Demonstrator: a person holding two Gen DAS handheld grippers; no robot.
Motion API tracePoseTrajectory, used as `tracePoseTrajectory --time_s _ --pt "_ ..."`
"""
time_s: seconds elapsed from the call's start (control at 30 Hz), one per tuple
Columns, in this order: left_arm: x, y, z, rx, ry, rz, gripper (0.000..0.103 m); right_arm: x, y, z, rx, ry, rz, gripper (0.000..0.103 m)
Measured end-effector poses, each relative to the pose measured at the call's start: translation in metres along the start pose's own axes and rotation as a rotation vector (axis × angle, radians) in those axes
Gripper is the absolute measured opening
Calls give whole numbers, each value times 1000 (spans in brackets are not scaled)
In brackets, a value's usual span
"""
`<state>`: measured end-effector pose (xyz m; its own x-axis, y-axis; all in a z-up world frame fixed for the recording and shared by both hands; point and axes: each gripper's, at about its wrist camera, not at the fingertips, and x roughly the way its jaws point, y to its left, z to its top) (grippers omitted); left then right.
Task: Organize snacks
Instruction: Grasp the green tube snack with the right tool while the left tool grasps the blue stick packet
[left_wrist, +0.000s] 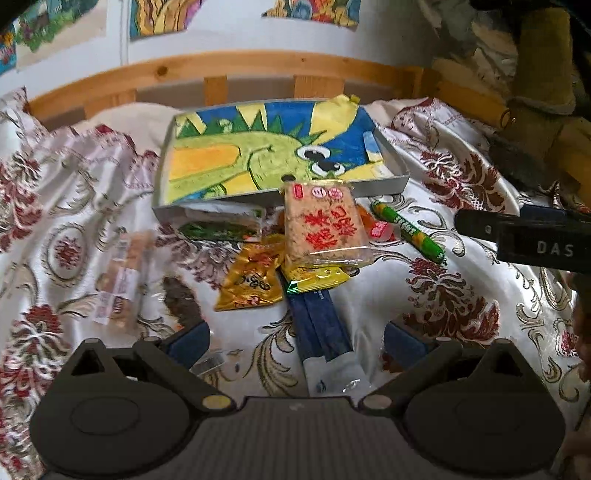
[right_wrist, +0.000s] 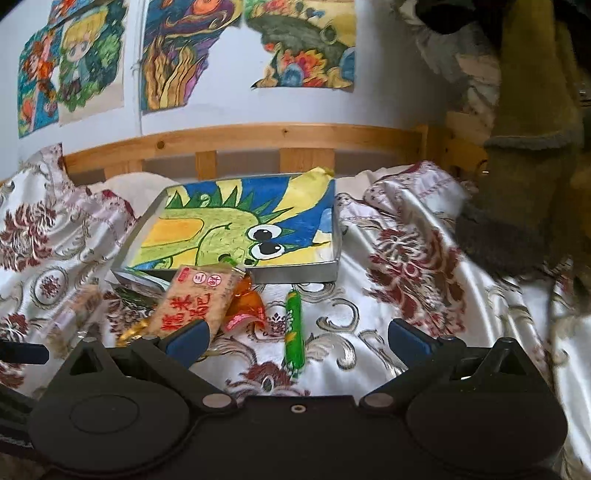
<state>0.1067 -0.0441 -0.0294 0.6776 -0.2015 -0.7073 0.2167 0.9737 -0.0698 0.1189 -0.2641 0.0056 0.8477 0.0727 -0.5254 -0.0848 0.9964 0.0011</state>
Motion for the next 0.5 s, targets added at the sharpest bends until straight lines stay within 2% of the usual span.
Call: tracePoseTrajectory --time_s 0.23,0.4,0.5 --pt "34 14 7 -94 59 -38 102 43 -5 -5 -75 -3 46 102" --pt "44 15 10 -84 64 -22 101 74 -8 -9 -75 12 88 93" --pt "49 12 13 -75 64 -15 96 91 -4 -11 -89 19 95 87"
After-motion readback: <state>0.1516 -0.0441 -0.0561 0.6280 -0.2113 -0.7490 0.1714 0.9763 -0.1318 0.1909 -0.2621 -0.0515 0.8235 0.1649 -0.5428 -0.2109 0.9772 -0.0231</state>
